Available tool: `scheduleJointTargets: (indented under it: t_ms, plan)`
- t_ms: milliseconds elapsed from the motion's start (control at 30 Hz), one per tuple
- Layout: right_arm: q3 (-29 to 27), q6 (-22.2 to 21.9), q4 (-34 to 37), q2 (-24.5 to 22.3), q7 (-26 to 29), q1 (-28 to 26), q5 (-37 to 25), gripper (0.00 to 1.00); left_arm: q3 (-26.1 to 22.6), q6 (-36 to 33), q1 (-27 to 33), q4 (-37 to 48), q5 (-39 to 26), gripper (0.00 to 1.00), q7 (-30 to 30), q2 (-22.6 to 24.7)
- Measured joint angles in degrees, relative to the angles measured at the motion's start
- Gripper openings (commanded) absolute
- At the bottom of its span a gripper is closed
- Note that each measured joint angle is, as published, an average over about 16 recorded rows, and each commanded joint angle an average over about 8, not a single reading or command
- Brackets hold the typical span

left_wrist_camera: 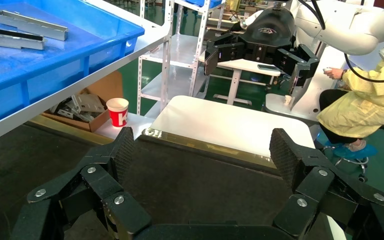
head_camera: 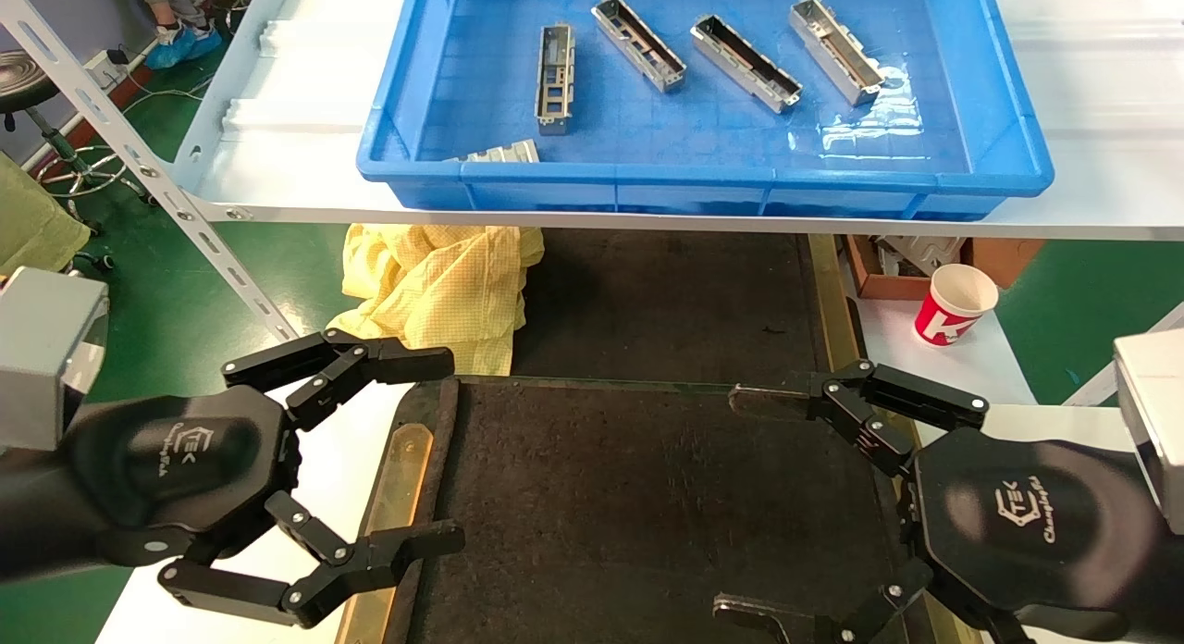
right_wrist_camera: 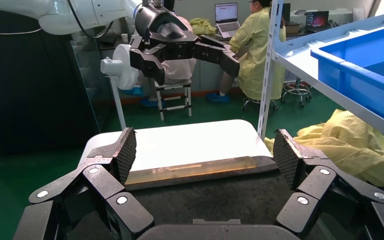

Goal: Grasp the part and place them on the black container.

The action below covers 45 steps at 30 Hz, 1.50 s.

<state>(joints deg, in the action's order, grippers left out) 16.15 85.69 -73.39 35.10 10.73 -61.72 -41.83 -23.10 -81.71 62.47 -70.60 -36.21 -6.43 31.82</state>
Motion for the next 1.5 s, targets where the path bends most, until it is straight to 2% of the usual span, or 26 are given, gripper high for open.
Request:
scheduleJointTargets:
  t_ms: [100, 133, 367, 400, 1500]
  plan:
    - [0.00, 0.00, 0.00, 0.00, 0.00, 0.00, 0.00, 1.00, 0.00, 0.00, 0.00, 0.00, 0.00, 1.00, 0.00, 0.00]
    - [0.00, 0.00, 0.00, 0.00, 0.00, 0.00, 0.00, 1.00, 0.00, 0.00, 0.00, 0.00, 0.00, 0.96, 0.00, 0.00]
    - [0.00, 0.00, 0.00, 0.00, 0.00, 0.00, 0.00, 1.00, 0.00, 0.00, 0.00, 0.00, 0.00, 0.09, 0.00, 0.00]
    - [0.00, 0.00, 0.00, 0.00, 0.00, 0.00, 0.00, 1.00, 0.00, 0.00, 0.00, 0.00, 0.00, 0.00, 0.00, 0.00]
    - [0.00, 0.00, 0.00, 0.00, 0.00, 0.00, 0.00, 1.00, 0.00, 0.00, 0.00, 0.00, 0.00, 0.00, 0.00, 0.00]
